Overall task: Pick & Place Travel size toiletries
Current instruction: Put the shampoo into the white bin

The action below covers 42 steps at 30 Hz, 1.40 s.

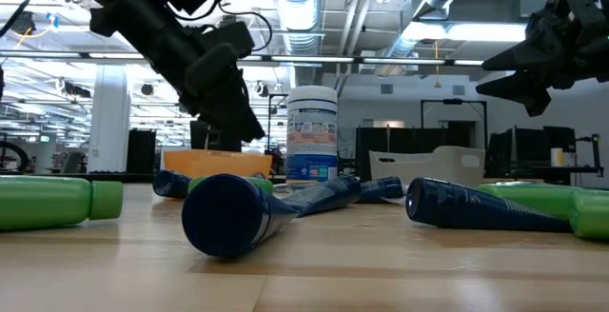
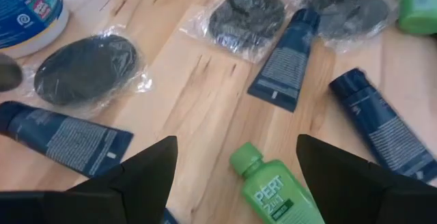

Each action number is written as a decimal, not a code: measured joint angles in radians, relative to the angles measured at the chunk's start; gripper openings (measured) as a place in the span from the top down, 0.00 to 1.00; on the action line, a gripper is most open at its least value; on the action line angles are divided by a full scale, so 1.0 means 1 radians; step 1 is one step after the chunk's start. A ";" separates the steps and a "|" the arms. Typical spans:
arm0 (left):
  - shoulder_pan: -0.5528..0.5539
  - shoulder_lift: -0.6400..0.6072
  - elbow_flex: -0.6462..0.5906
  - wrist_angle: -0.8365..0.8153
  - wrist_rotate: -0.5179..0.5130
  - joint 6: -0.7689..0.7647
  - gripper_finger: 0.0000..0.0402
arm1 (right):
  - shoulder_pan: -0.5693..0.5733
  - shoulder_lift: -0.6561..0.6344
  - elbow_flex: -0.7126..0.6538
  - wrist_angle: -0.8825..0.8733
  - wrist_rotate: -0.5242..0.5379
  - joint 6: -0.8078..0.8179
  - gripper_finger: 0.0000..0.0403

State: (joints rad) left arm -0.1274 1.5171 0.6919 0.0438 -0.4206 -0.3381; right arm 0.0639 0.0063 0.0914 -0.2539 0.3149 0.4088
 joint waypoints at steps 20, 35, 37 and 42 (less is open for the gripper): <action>-0.063 0.195 0.161 -0.214 -0.084 -0.228 0.26 | 0.001 0.000 0.000 0.000 0.000 0.000 0.43; -0.070 0.291 0.163 -0.231 -0.065 -0.402 0.26 | 0.000 0.013 0.000 0.000 0.000 -0.050 0.43; -0.069 0.291 0.163 -0.229 -0.059 -0.438 0.27 | 0.000 0.013 0.000 0.000 0.000 -0.053 0.43; -0.067 0.262 0.160 -0.248 -0.035 -0.511 0.33 | 0.000 0.013 0.000 0.000 0.000 -0.053 0.43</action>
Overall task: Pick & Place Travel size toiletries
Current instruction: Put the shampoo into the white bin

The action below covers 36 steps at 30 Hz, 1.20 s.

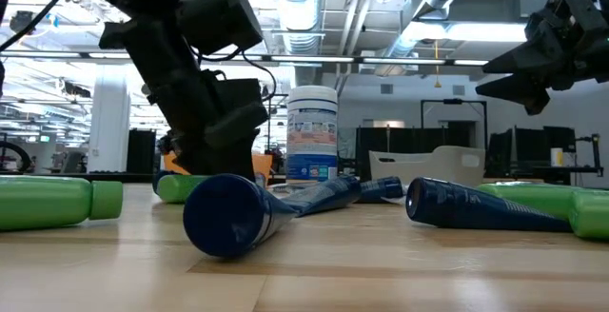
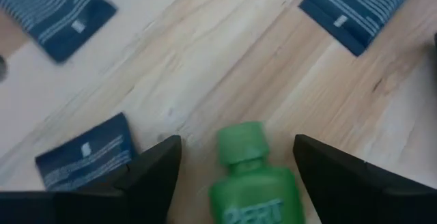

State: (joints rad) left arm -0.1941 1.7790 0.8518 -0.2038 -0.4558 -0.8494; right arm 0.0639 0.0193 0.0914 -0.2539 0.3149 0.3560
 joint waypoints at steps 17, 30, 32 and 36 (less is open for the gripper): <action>0.017 -0.019 0.000 -0.042 0.018 -0.022 0.59 | 0.000 0.000 0.000 0.000 0.000 0.000 0.43; 0.003 -0.211 -0.002 -0.042 0.168 0.125 0.60 | 0.000 0.000 0.000 0.000 0.000 0.000 0.43; -0.007 -0.279 -0.002 -0.050 0.201 0.167 0.59 | 0.000 0.000 0.000 0.000 0.000 0.001 0.43; -0.049 -0.412 -0.002 -0.063 0.297 0.222 0.61 | 0.000 0.000 0.000 0.000 0.000 0.002 0.43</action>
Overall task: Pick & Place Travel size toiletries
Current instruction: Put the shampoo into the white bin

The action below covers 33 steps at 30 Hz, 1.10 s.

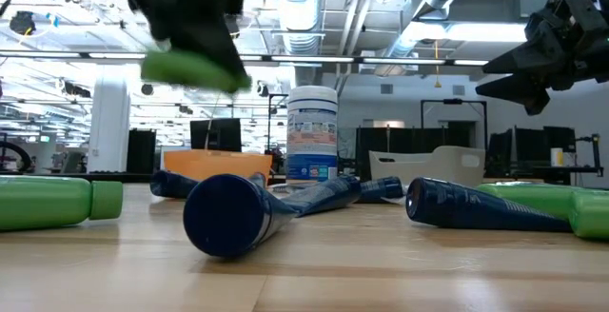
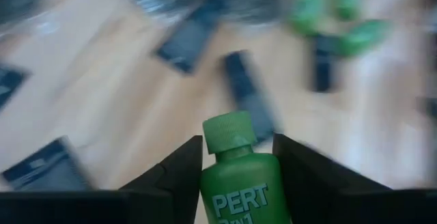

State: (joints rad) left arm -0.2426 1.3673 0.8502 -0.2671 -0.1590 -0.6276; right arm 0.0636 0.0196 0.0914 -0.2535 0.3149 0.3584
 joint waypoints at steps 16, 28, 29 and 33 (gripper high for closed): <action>-0.337 -0.143 0.001 -0.062 0.094 -0.301 0.62 | 0.000 0.000 0.000 0.000 0.000 0.000 0.43; -0.519 -0.100 0.001 -0.229 0.066 -0.650 0.61 | 0.000 0.000 0.000 0.000 0.000 0.000 0.43; -0.534 -0.100 0.001 -0.250 0.059 -0.682 0.61 | 0.000 0.000 0.000 0.000 0.000 0.000 0.43; -0.597 -0.100 0.001 -0.311 0.044 -0.803 0.60 | 0.000 0.000 0.000 0.000 0.000 0.000 0.43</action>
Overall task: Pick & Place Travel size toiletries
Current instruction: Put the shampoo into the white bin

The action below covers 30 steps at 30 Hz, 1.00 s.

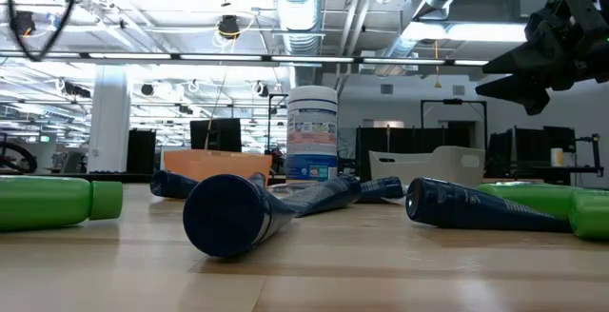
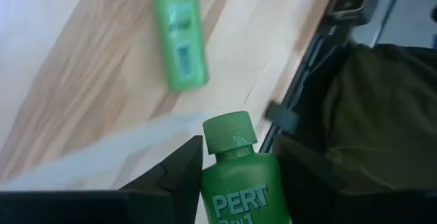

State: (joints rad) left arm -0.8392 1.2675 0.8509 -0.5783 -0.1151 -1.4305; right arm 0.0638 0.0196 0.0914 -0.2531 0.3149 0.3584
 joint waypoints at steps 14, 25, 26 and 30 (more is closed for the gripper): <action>-0.146 0.000 -0.054 -0.111 -0.052 -0.280 0.59 | 0.000 0.000 0.000 0.000 0.000 0.000 0.43; -0.154 0.000 -0.141 -0.107 -0.006 -0.302 0.58 | 0.000 0.000 0.000 0.000 0.000 0.000 0.43; -0.154 0.000 -0.150 -0.108 -0.006 -0.302 0.58 | 0.000 0.000 0.000 0.000 0.000 0.000 0.43; -0.154 0.000 -0.183 -0.109 0.013 -0.303 0.58 | 0.000 0.000 0.000 0.000 0.000 0.000 0.43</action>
State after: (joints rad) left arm -0.9928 1.2671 0.6681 -0.6877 -0.1016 -1.7336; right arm 0.0636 0.0196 0.0914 -0.2531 0.3149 0.3584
